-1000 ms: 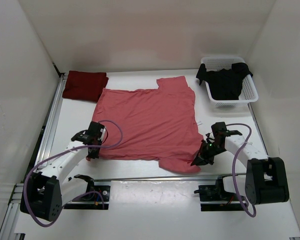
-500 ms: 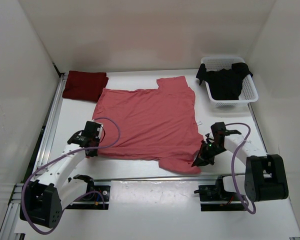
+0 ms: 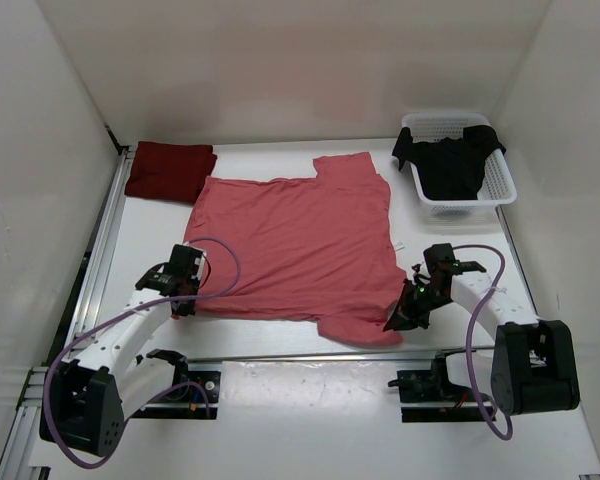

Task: Fold and stack the t-shirts
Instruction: Flatten out the tshirt

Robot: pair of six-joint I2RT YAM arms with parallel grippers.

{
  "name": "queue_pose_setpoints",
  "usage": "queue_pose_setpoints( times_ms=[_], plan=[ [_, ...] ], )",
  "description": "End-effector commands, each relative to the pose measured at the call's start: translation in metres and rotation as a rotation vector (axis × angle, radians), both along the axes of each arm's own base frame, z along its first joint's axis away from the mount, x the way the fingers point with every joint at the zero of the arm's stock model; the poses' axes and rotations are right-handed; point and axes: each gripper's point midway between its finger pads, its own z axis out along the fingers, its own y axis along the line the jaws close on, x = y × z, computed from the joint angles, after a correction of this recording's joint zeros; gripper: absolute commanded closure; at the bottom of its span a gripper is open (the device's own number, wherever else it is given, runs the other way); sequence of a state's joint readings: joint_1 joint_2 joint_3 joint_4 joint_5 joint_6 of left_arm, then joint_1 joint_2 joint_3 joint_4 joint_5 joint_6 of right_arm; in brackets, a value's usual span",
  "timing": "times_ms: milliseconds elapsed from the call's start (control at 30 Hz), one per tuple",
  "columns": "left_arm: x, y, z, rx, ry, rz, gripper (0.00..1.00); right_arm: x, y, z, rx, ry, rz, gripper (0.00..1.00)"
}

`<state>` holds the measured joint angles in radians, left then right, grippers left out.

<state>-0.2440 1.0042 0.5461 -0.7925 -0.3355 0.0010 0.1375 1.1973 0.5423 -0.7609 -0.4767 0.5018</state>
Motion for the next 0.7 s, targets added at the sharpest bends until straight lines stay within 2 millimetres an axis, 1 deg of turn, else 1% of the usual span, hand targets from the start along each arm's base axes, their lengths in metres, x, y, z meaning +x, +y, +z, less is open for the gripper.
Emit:
queue_pose_setpoints(
  times_ms=[0,300,400,433,667],
  plan=[
    [0.0009,0.0014,0.0003,0.0,-0.013,0.008,0.9,-0.0038,-0.001,0.0015,-0.001,0.008,-0.005,1.0],
    [0.0031,0.0009,0.0008,-0.002,-0.022,0.008,0.9,-0.0117,-0.0017,-0.0032,-0.003,0.031,-0.013,1.0],
    [0.0031,0.0009,0.0008,-0.002,-0.022,0.008,0.9,-0.0097,-0.0015,-0.0034,-0.002,0.022,-0.013,1.0],
    [0.0031,0.0009,0.0008,-0.002,-0.022,0.008,0.9,-0.0126,-0.0019,-0.0053,-0.003,0.031,-0.013,1.0],
    [0.0031,0.0009,0.0008,-0.002,-0.022,0.008,0.9,-0.0128,-0.0016,-0.0063,-0.002,0.027,-0.021,1.0]
  ],
)
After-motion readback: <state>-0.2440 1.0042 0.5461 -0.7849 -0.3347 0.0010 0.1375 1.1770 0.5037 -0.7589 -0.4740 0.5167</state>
